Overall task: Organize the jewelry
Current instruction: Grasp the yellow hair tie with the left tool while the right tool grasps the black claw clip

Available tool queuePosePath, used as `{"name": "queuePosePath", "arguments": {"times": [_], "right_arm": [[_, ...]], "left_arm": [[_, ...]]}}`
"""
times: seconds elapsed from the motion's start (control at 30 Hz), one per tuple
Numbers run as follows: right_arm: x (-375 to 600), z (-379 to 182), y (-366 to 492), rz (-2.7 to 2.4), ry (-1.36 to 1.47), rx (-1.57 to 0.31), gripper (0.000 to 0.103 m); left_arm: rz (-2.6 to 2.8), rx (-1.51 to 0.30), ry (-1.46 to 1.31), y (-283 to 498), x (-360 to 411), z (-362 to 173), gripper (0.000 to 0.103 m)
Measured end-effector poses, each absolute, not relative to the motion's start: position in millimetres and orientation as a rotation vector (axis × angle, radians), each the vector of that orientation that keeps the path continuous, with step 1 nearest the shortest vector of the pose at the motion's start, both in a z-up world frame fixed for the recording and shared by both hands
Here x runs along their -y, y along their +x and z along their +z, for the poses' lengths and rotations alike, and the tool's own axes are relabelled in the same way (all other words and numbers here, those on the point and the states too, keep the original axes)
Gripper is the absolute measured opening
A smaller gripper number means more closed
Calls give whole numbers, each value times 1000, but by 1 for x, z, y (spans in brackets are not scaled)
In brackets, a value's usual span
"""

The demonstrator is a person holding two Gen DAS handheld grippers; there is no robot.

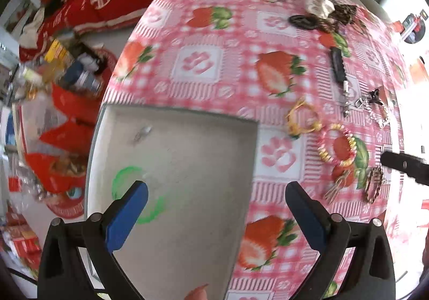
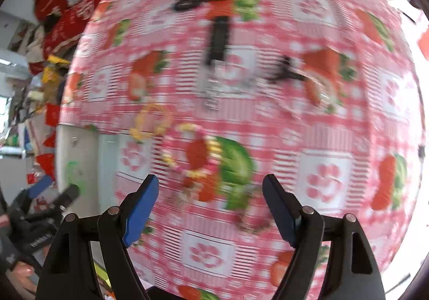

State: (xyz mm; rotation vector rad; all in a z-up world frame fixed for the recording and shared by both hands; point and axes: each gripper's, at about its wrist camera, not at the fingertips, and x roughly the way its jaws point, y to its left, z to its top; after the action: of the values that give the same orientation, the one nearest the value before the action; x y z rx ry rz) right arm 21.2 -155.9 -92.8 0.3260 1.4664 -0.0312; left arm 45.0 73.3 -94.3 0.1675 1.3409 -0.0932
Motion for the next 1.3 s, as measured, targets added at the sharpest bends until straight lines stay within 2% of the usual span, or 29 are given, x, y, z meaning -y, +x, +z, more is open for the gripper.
{"name": "queuePosePath", "arguments": {"times": [0.37, 0.7, 0.73, 0.97, 1.03, 1.3], "right_arm": [[214, -101, 8, -149, 347, -1460, 82], [233, -109, 24, -171, 330, -1452, 82], [233, -110, 26, -171, 325, -1451, 82], [243, -117, 43, -191, 289, -1447, 82], [246, -118, 49, -204, 276, -1445, 82], [239, -111, 78, -155, 198, -1389, 82]], "left_arm": [[-186, -1357, 217, 83, -16, -113, 103], [-196, -1370, 287, 117, -3, -136, 103], [-196, -1372, 295, 118, -2, -139, 93], [-219, -1398, 340, 122, 3, -153, 92], [-227, -1402, 354, 124, 5, -156, 79], [-236, -1435, 356, 130, 10, -169, 78]]}}
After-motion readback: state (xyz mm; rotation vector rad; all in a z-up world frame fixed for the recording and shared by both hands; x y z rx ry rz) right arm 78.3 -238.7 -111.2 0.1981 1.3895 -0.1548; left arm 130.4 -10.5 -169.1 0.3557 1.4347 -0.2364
